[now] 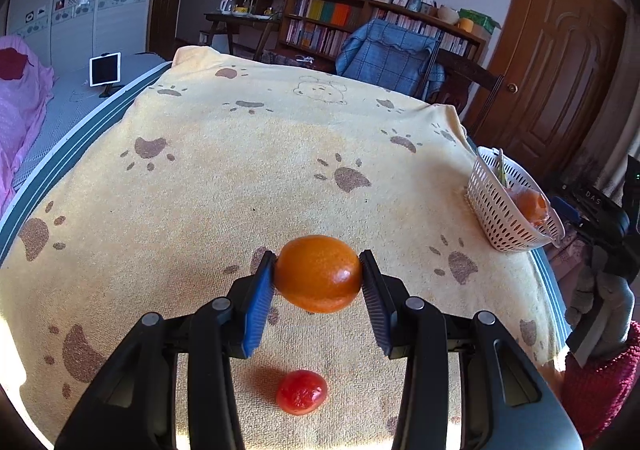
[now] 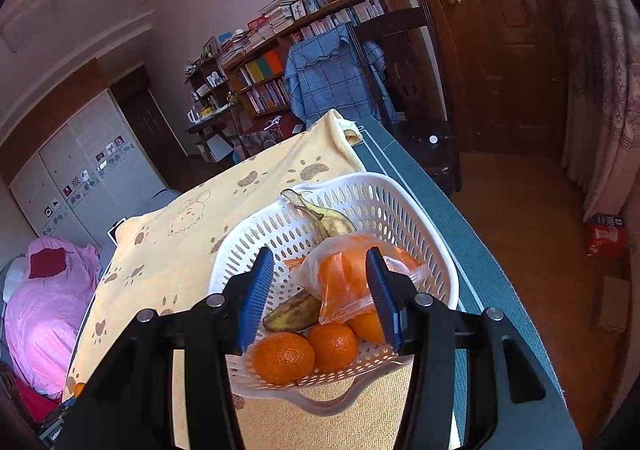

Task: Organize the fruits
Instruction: 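Carry the orange fruit into the basket and open the left gripper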

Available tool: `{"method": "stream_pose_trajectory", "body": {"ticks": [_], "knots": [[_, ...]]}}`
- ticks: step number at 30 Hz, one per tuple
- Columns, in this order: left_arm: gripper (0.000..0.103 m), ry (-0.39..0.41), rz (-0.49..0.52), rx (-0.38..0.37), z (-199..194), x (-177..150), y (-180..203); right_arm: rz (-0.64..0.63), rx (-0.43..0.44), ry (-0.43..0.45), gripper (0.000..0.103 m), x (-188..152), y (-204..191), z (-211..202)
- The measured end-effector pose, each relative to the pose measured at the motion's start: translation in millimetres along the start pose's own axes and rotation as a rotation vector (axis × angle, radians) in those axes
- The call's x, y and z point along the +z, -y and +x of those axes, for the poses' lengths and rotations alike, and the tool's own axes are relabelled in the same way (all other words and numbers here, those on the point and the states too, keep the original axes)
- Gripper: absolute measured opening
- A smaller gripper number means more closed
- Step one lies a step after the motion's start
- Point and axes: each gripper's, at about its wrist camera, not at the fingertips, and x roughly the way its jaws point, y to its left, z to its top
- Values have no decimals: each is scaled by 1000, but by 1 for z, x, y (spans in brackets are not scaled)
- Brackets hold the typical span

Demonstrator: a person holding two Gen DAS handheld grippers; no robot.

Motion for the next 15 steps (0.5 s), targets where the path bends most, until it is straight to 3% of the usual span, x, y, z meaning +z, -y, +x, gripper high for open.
{"method": "stream_pose_trajectory", "body": {"ticks": [6,15], "knots": [[43,7,91,-75,8,19,47,-1,-134,158,50,-1,-2,-22],[43,1,239,-188,32,38,131,73,-219,201,56,1,20,-24]]}}
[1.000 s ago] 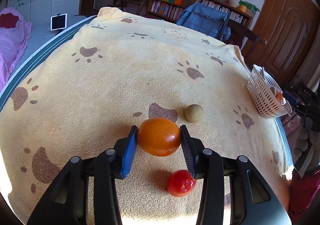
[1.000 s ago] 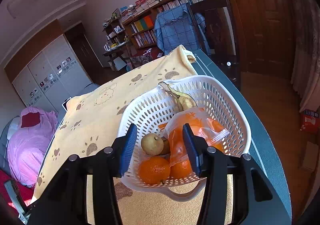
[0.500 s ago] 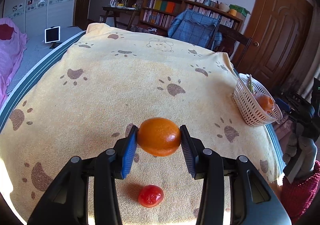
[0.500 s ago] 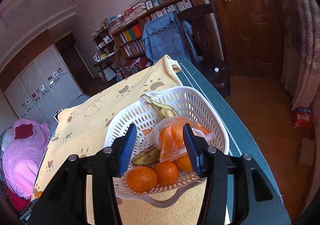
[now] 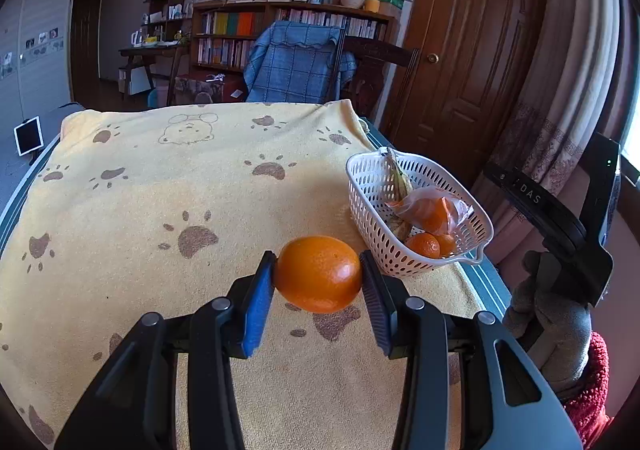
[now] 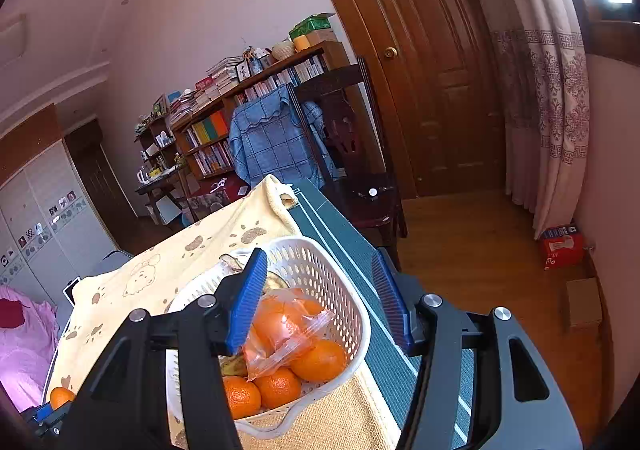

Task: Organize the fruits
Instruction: 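Carry the orange fruit into the basket and open the left gripper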

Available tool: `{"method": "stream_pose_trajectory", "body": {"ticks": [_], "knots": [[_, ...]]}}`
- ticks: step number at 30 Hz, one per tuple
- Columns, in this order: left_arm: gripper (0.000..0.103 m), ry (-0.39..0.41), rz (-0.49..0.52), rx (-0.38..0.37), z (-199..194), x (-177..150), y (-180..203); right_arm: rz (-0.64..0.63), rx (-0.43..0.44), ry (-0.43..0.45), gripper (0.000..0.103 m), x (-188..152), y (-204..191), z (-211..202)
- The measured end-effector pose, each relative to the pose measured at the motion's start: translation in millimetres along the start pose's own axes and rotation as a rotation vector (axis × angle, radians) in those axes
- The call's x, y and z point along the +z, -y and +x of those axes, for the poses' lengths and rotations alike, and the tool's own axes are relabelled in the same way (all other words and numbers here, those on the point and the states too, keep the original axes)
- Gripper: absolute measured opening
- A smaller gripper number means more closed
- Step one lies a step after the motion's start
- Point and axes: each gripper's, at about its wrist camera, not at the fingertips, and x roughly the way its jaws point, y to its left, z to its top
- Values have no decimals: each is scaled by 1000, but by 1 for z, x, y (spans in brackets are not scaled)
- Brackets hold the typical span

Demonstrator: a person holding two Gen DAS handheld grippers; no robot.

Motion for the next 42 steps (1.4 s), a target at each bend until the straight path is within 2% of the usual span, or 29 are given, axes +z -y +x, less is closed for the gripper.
{"method": "stream_pose_trajectory", "body": {"ticks": [10,20,22,23,25,34,39,42], "knots": [[43,-38,86,-75,45,22,49,3,-4,16,56,-2,-3,-1],[43,-68,96,-79,86,30,62,22,-5,5,57,0,2,1],[46,-66,88,-81,90,33,61,20,-4,1,57,1,2,3],[53,-69,74,-93,92,34,60,21,-4,-1,57,2,2,3],[59,-51,58,-86,90,37,56,24,-6,-1,57,2,3,4],[59,-25,-2,-58,75,42,33,14,3,0,56,2,1,4],[61,-16,-20,-47,64,42,26,14,3,1,56,2,1,3],[67,-6,-23,-36,58,41,23,10,4,3,56,2,0,3]]}}
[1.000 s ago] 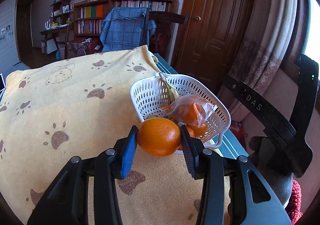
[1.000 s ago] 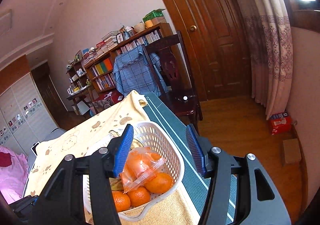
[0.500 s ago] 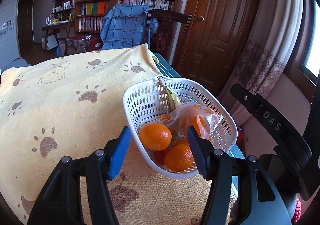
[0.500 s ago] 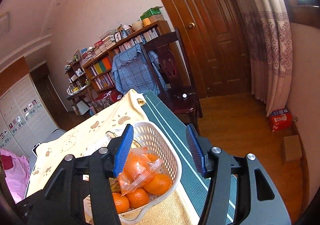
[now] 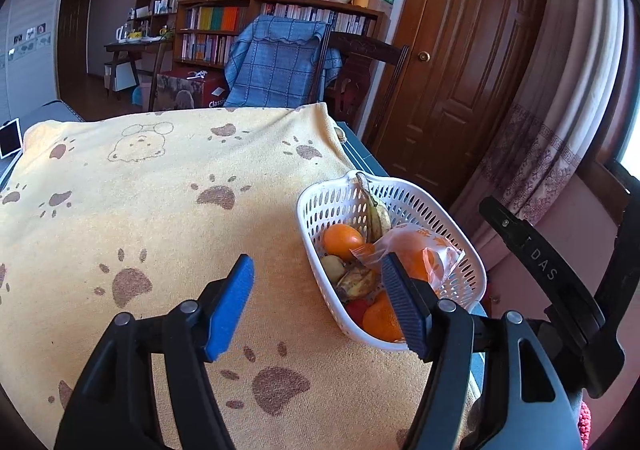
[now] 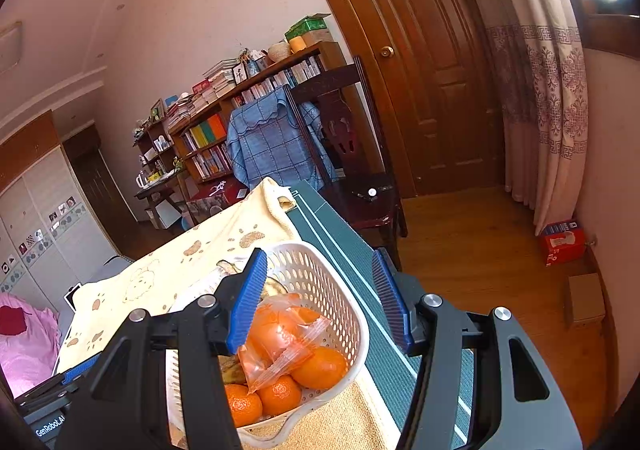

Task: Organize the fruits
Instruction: 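Carry the orange fruit into the basket and open the left gripper, then move both tools back toward the red tomato and the second potato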

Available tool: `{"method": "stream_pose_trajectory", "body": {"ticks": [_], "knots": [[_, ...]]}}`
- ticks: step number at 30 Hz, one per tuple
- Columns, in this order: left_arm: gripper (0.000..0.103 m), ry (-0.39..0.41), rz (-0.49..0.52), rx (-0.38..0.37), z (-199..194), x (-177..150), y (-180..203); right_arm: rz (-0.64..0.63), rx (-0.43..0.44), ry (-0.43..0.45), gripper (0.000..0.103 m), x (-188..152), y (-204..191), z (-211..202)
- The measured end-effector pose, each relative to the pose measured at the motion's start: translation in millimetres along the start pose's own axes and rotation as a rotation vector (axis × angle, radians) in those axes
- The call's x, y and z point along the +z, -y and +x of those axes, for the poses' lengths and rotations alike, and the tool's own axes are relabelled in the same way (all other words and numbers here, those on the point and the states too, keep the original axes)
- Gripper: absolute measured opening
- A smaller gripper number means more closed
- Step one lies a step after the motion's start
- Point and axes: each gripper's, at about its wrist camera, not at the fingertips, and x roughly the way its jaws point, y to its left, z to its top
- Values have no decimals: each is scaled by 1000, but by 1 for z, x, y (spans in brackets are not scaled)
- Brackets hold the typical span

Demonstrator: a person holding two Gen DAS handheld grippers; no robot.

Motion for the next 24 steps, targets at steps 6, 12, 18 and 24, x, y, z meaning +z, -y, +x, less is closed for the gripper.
{"method": "stream_pose_trajectory", "body": {"ticks": [6,12,18,24], "knots": [[74,16,-7,31,-12,-1,-9,-3,2,4,56,-1,-2,-1],[84,38,-25,63,-28,-1,-22,-9,10,9,56,-1,-3,-2],[87,60,-46,116,-53,-5,-43,-44,18,20,56,-3,-10,-5],[87,67,-64,215,-88,-20,-77,-86,45,35,56,-5,-20,-11]]}}
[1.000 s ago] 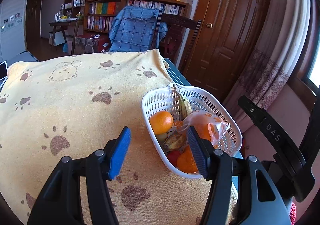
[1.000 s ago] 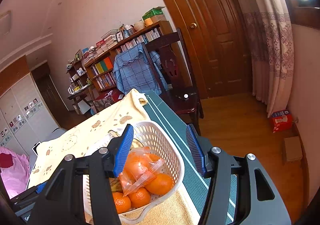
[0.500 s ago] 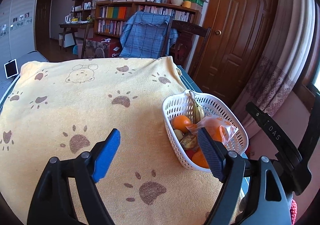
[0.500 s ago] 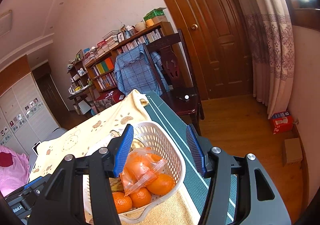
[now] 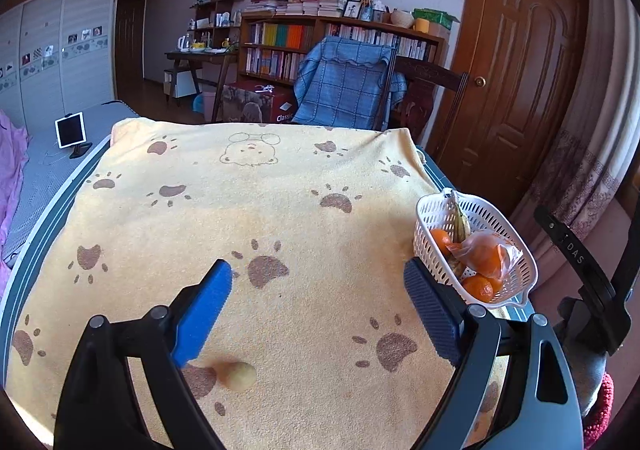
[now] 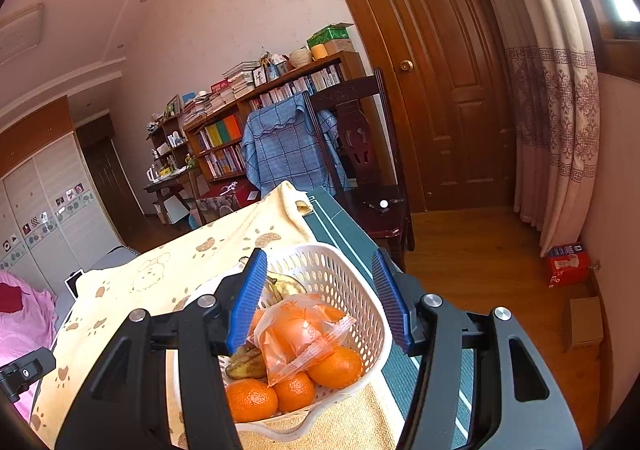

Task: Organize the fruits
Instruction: 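Move both tools back toward the red tomato and the second potato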

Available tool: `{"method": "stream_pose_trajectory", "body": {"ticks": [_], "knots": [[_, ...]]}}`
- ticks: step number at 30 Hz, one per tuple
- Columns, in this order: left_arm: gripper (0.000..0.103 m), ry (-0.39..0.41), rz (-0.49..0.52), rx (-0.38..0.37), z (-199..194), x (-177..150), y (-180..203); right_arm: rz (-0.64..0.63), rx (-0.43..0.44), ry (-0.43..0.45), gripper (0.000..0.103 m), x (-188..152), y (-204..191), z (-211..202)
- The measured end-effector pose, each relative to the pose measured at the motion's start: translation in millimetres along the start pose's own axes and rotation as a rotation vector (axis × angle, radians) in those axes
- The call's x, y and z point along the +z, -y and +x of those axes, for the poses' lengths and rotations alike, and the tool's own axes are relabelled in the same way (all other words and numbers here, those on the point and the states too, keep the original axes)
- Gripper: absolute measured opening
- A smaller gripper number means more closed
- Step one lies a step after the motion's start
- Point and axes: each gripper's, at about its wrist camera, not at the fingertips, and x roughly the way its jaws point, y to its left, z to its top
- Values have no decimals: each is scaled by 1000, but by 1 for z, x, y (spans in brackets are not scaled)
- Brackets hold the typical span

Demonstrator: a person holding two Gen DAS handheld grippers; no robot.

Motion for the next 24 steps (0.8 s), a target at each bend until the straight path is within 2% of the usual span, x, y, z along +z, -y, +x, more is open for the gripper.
{"method": "stream_pose_trajectory", "body": {"ticks": [4,6,11,16,19,22,24], "knots": [[87,25,-23,85,-24,-8,-33,-53,19,12,57,-2,-11,-4],[87,31,-53,115,-32,-10,-51,-88,27,20,65,-5,-18,-5],[87,19,-128,152,-47,-26,-84,-199,47,49,67,-14,-41,-14],[87,-21,-160,140,-54,-51,-97,-315,104,33,67,-33,-66,-21],[87,-81,-201,123,-54,-73,-103,-389,162,-23,67,-47,-80,-21],[87,-148,-222,107,-53,-95,-105,-467,199,-36,67,-54,-96,-28],[87,-188,-240,72,-51,-108,-104,-494,257,-60,67,-54,-111,-35]]}}
